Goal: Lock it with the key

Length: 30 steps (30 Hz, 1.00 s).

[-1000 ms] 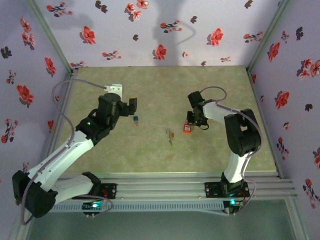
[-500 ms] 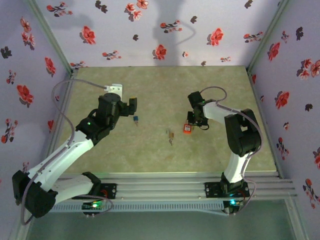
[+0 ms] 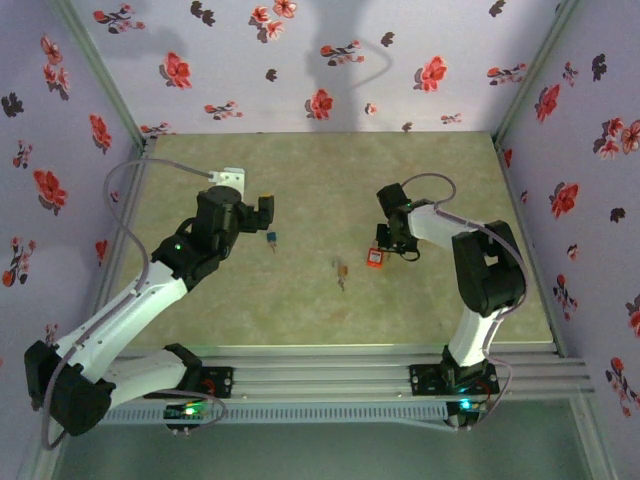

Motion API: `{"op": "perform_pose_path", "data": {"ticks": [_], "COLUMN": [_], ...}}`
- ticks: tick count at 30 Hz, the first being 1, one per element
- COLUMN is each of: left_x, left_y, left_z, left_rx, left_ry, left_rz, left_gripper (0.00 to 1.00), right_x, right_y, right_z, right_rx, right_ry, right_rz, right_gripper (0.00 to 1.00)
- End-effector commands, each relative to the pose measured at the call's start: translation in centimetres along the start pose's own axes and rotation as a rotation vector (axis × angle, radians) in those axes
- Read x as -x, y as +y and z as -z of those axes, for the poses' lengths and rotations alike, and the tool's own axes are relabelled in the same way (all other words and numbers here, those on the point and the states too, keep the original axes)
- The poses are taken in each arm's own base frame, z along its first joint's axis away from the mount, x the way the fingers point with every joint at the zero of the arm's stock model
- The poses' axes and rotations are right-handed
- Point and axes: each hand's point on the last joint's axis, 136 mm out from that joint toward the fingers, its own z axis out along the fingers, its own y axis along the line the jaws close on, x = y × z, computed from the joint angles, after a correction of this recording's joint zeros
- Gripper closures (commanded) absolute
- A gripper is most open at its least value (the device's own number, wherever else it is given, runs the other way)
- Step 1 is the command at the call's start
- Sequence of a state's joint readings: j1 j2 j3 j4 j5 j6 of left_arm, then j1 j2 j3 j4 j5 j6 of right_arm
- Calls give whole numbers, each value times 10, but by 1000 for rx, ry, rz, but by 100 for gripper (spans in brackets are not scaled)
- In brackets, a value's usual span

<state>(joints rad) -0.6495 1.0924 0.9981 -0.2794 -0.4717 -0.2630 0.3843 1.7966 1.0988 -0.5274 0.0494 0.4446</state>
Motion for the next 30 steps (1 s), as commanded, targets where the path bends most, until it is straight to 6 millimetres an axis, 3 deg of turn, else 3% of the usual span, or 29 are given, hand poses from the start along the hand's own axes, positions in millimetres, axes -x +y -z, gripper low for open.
{"op": "perform_pose_path", "data": {"ticks": [1, 18, 22, 30], "left_x": [11, 13, 13, 17], "left_y": [7, 7, 8, 10], "left_z": [5, 7, 8, 11], "left_rx": [20, 19, 19, 22], "left_ry": [-50, -55, -57, -70], "left_rz": [31, 31, 29, 28], "left_gripper": [0, 0, 0, 0], "right_x": [-4, 0, 2, -5], "right_y": [-8, -15, -12, 12], "right_z": [8, 21, 30, 56], "right_rx": [-19, -31, -15, 47], "right_ry": [-1, -34, -54, -104], "right_rz": [-5, -9, 4, 73], "right_gripper": [83, 78, 69, 38]}}
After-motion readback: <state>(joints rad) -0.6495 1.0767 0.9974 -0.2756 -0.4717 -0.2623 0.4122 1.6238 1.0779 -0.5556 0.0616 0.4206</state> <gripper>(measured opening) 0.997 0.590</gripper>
